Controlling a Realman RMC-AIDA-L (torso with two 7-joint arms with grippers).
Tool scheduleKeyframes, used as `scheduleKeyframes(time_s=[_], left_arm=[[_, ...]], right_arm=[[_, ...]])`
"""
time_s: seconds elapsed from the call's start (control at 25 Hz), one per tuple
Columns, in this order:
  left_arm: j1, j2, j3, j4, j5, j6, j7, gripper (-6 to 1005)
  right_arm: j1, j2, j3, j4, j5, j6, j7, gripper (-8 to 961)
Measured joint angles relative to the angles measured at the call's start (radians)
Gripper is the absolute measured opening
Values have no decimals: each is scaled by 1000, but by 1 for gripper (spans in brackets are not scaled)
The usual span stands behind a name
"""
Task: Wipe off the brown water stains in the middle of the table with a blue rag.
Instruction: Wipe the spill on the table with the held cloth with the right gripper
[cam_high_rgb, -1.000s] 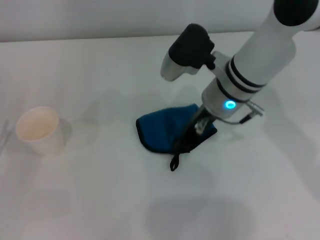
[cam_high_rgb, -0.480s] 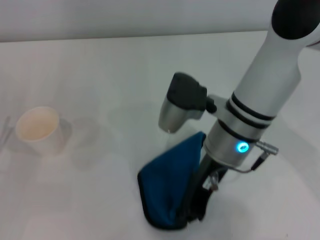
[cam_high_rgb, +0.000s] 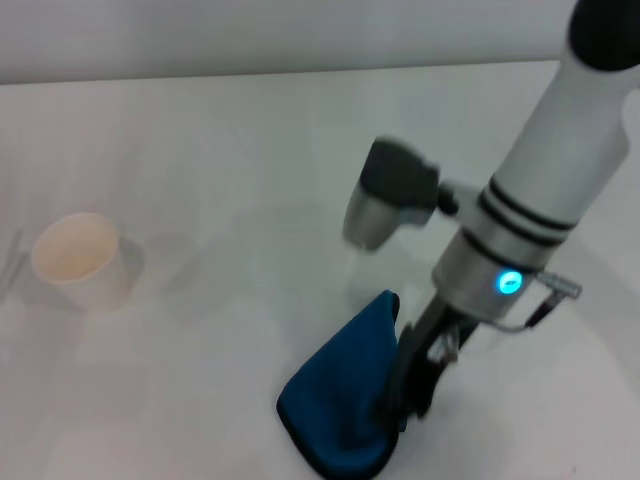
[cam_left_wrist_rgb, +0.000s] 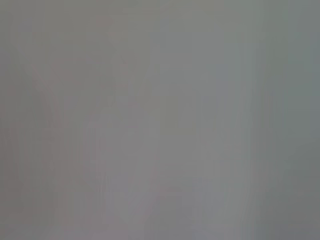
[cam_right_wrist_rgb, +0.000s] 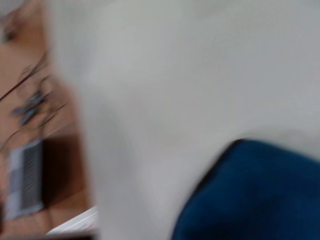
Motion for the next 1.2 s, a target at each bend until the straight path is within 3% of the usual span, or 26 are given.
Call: scheduleKeyframes(time_s=[0.28, 0.48, 0.76, 1.2], left_arm=[[1, -1, 0, 2, 0, 0, 0, 876], [1, -3, 0, 3, 0, 0, 0, 877], [0, -3, 0, 3, 0, 0, 0, 877], [-13, 0, -3, 2, 0, 18, 0, 876]], right_arm=[[-14, -5, 235, 31, -176, -136, 2, 59], [-34, -3, 350, 29, -299, -220, 5, 63], [-66, -9, 475, 22, -337, -274, -24, 69], [-78, -19, 505, 21, -339, -269, -50, 79]])
